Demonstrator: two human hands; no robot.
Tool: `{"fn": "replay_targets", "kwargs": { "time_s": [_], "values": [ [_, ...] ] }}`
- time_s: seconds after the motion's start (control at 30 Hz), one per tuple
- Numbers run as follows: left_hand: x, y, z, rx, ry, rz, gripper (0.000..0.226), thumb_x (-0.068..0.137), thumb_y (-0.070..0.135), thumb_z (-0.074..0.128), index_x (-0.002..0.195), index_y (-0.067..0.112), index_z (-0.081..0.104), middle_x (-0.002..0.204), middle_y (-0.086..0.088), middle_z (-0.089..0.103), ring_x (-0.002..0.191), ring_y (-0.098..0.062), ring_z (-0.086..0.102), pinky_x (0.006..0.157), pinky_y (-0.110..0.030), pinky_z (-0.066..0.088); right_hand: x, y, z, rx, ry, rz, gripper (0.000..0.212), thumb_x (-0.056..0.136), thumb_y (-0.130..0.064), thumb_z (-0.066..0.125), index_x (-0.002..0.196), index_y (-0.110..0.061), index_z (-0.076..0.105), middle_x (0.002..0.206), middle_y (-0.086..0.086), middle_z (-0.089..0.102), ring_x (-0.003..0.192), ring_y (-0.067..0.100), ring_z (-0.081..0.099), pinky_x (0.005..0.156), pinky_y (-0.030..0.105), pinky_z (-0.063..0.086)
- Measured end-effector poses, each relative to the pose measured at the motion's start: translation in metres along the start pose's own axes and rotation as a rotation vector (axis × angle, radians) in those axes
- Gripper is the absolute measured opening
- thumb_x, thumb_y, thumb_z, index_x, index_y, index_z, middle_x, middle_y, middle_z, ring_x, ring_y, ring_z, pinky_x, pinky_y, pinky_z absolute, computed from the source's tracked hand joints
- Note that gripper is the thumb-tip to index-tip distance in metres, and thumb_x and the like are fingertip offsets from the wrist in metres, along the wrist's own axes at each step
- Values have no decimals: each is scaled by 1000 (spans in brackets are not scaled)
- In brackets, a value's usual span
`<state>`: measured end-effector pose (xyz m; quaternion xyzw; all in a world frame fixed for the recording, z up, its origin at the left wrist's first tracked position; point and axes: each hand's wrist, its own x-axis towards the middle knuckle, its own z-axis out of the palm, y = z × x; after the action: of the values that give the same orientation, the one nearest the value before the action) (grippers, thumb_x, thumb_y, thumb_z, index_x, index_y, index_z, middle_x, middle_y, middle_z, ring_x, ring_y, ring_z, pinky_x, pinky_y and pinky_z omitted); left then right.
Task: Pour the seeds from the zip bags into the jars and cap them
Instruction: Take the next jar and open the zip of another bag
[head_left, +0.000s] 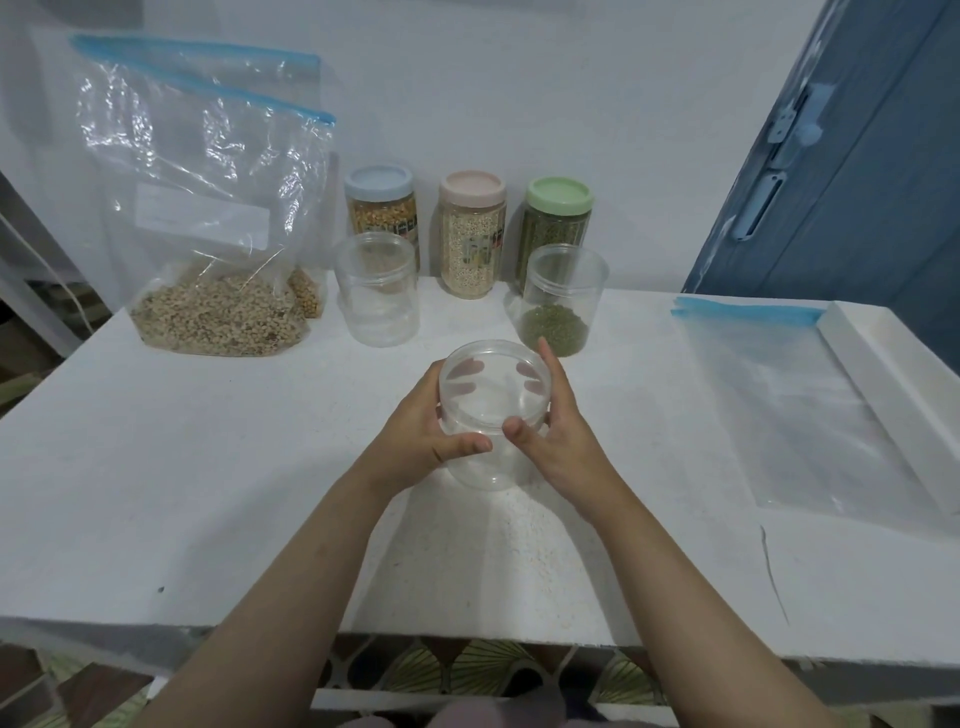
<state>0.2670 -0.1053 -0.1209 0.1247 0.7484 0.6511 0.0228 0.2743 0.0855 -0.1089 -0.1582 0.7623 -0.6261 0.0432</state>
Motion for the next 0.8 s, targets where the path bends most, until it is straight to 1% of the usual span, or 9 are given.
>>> {"fn": "replay_targets", "kwargs": {
  "time_s": [0.07,0.17,0.23,0.3,0.37,0.47,0.57,0.7,0.8],
  "values": [
    [0,-3,-1,-12,-4,6,107,50,67,87,139,25,44,140,9,53,133,-8,48,103,-24,44,-4,5,5,85,65,-18,94,75,-75,62,151,-41,18,147,-10,45,133,0,47,107,24,43],
    [0,-9,1,-19,-15,20,110,53,70,84,143,25,40,145,7,49,137,-12,45,112,-35,39,-10,12,13,302,176,23,45,98,-59,44,136,-38,37,129,-9,61,125,14,57,107,41,47],
    [-2,-13,11,-39,38,40,106,58,74,80,142,25,38,146,0,48,138,-16,45,115,-41,38,-10,9,21,297,212,39,72,84,-78,48,138,-32,39,134,-8,57,128,14,55,105,38,47],
    [-4,-15,25,-38,146,68,98,63,79,71,140,28,39,143,-3,49,137,-20,46,116,-45,37,-8,4,30,212,258,14,101,65,-91,50,143,-30,34,140,-15,48,130,1,49,105,24,44],
    [-5,-18,33,-35,216,86,86,67,83,64,138,39,42,141,-4,52,136,-21,48,115,-49,36,-6,3,36,171,299,-24,99,61,-95,47,142,-40,30,140,-22,45,129,-5,47,102,14,42],
    [0,-21,35,-25,253,110,72,70,84,58,134,53,44,142,-3,52,136,-23,47,116,-54,34,-5,5,37,215,342,-54,78,76,-87,41,142,-46,33,138,-21,53,131,0,48,110,24,41],
    [1,-24,35,-14,249,115,83,73,85,55,140,38,41,141,3,52,135,-27,48,113,-58,35,-5,9,34,346,363,-25,70,88,-76,37,149,-45,31,136,-22,57,131,3,50,115,41,38],
    [1,-23,35,-24,201,87,106,71,85,55,144,10,34,141,-9,51,134,-26,49,114,-47,39,-11,4,34,234,297,-33,94,68,-87,54,147,-48,23,146,-22,45,136,0,43,110,25,40],
    [0,-24,33,-38,182,77,105,71,83,57,145,12,35,141,-12,51,134,-26,50,113,-45,40,-13,7,32,185,281,-77,87,76,-83,51,149,-46,21,149,-14,43,138,3,41,115,34,38]
  ]
}}
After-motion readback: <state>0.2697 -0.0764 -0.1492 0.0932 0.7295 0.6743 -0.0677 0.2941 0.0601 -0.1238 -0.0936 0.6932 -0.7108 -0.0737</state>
